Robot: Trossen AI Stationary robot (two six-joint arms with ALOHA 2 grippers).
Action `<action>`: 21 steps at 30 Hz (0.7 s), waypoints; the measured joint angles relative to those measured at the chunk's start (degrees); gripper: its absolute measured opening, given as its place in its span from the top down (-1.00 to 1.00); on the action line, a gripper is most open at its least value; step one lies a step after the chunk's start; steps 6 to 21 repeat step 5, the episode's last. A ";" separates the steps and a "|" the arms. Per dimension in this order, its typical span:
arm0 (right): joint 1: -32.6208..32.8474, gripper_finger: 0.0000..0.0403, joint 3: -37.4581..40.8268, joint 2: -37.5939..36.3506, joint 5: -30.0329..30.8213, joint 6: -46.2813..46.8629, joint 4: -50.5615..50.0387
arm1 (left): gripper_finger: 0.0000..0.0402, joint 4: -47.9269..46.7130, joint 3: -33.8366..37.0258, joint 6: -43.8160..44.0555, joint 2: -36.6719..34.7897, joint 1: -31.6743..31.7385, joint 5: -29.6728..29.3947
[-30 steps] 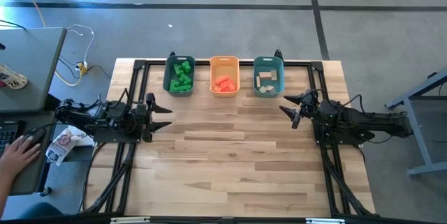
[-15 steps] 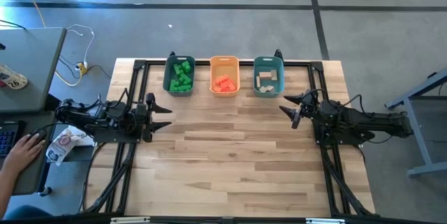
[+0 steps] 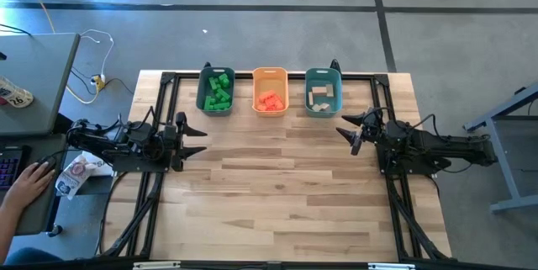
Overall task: Sort & place blocks by color
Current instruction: Return to Home Position
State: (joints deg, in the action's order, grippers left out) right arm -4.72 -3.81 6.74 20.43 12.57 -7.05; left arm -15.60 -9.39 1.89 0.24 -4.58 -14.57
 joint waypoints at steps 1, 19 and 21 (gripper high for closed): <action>-0.01 -0.27 0.00 -0.01 0.00 0.01 0.01 | -0.03 0.01 0.02 0.00 0.02 0.01 0.00; -0.01 -0.27 0.00 0.00 0.00 -0.01 0.00 | -0.03 0.01 0.00 0.00 0.02 0.01 0.00; -0.01 -0.27 0.00 0.00 0.00 -0.01 0.00 | -0.03 0.01 0.00 0.00 0.02 0.01 0.00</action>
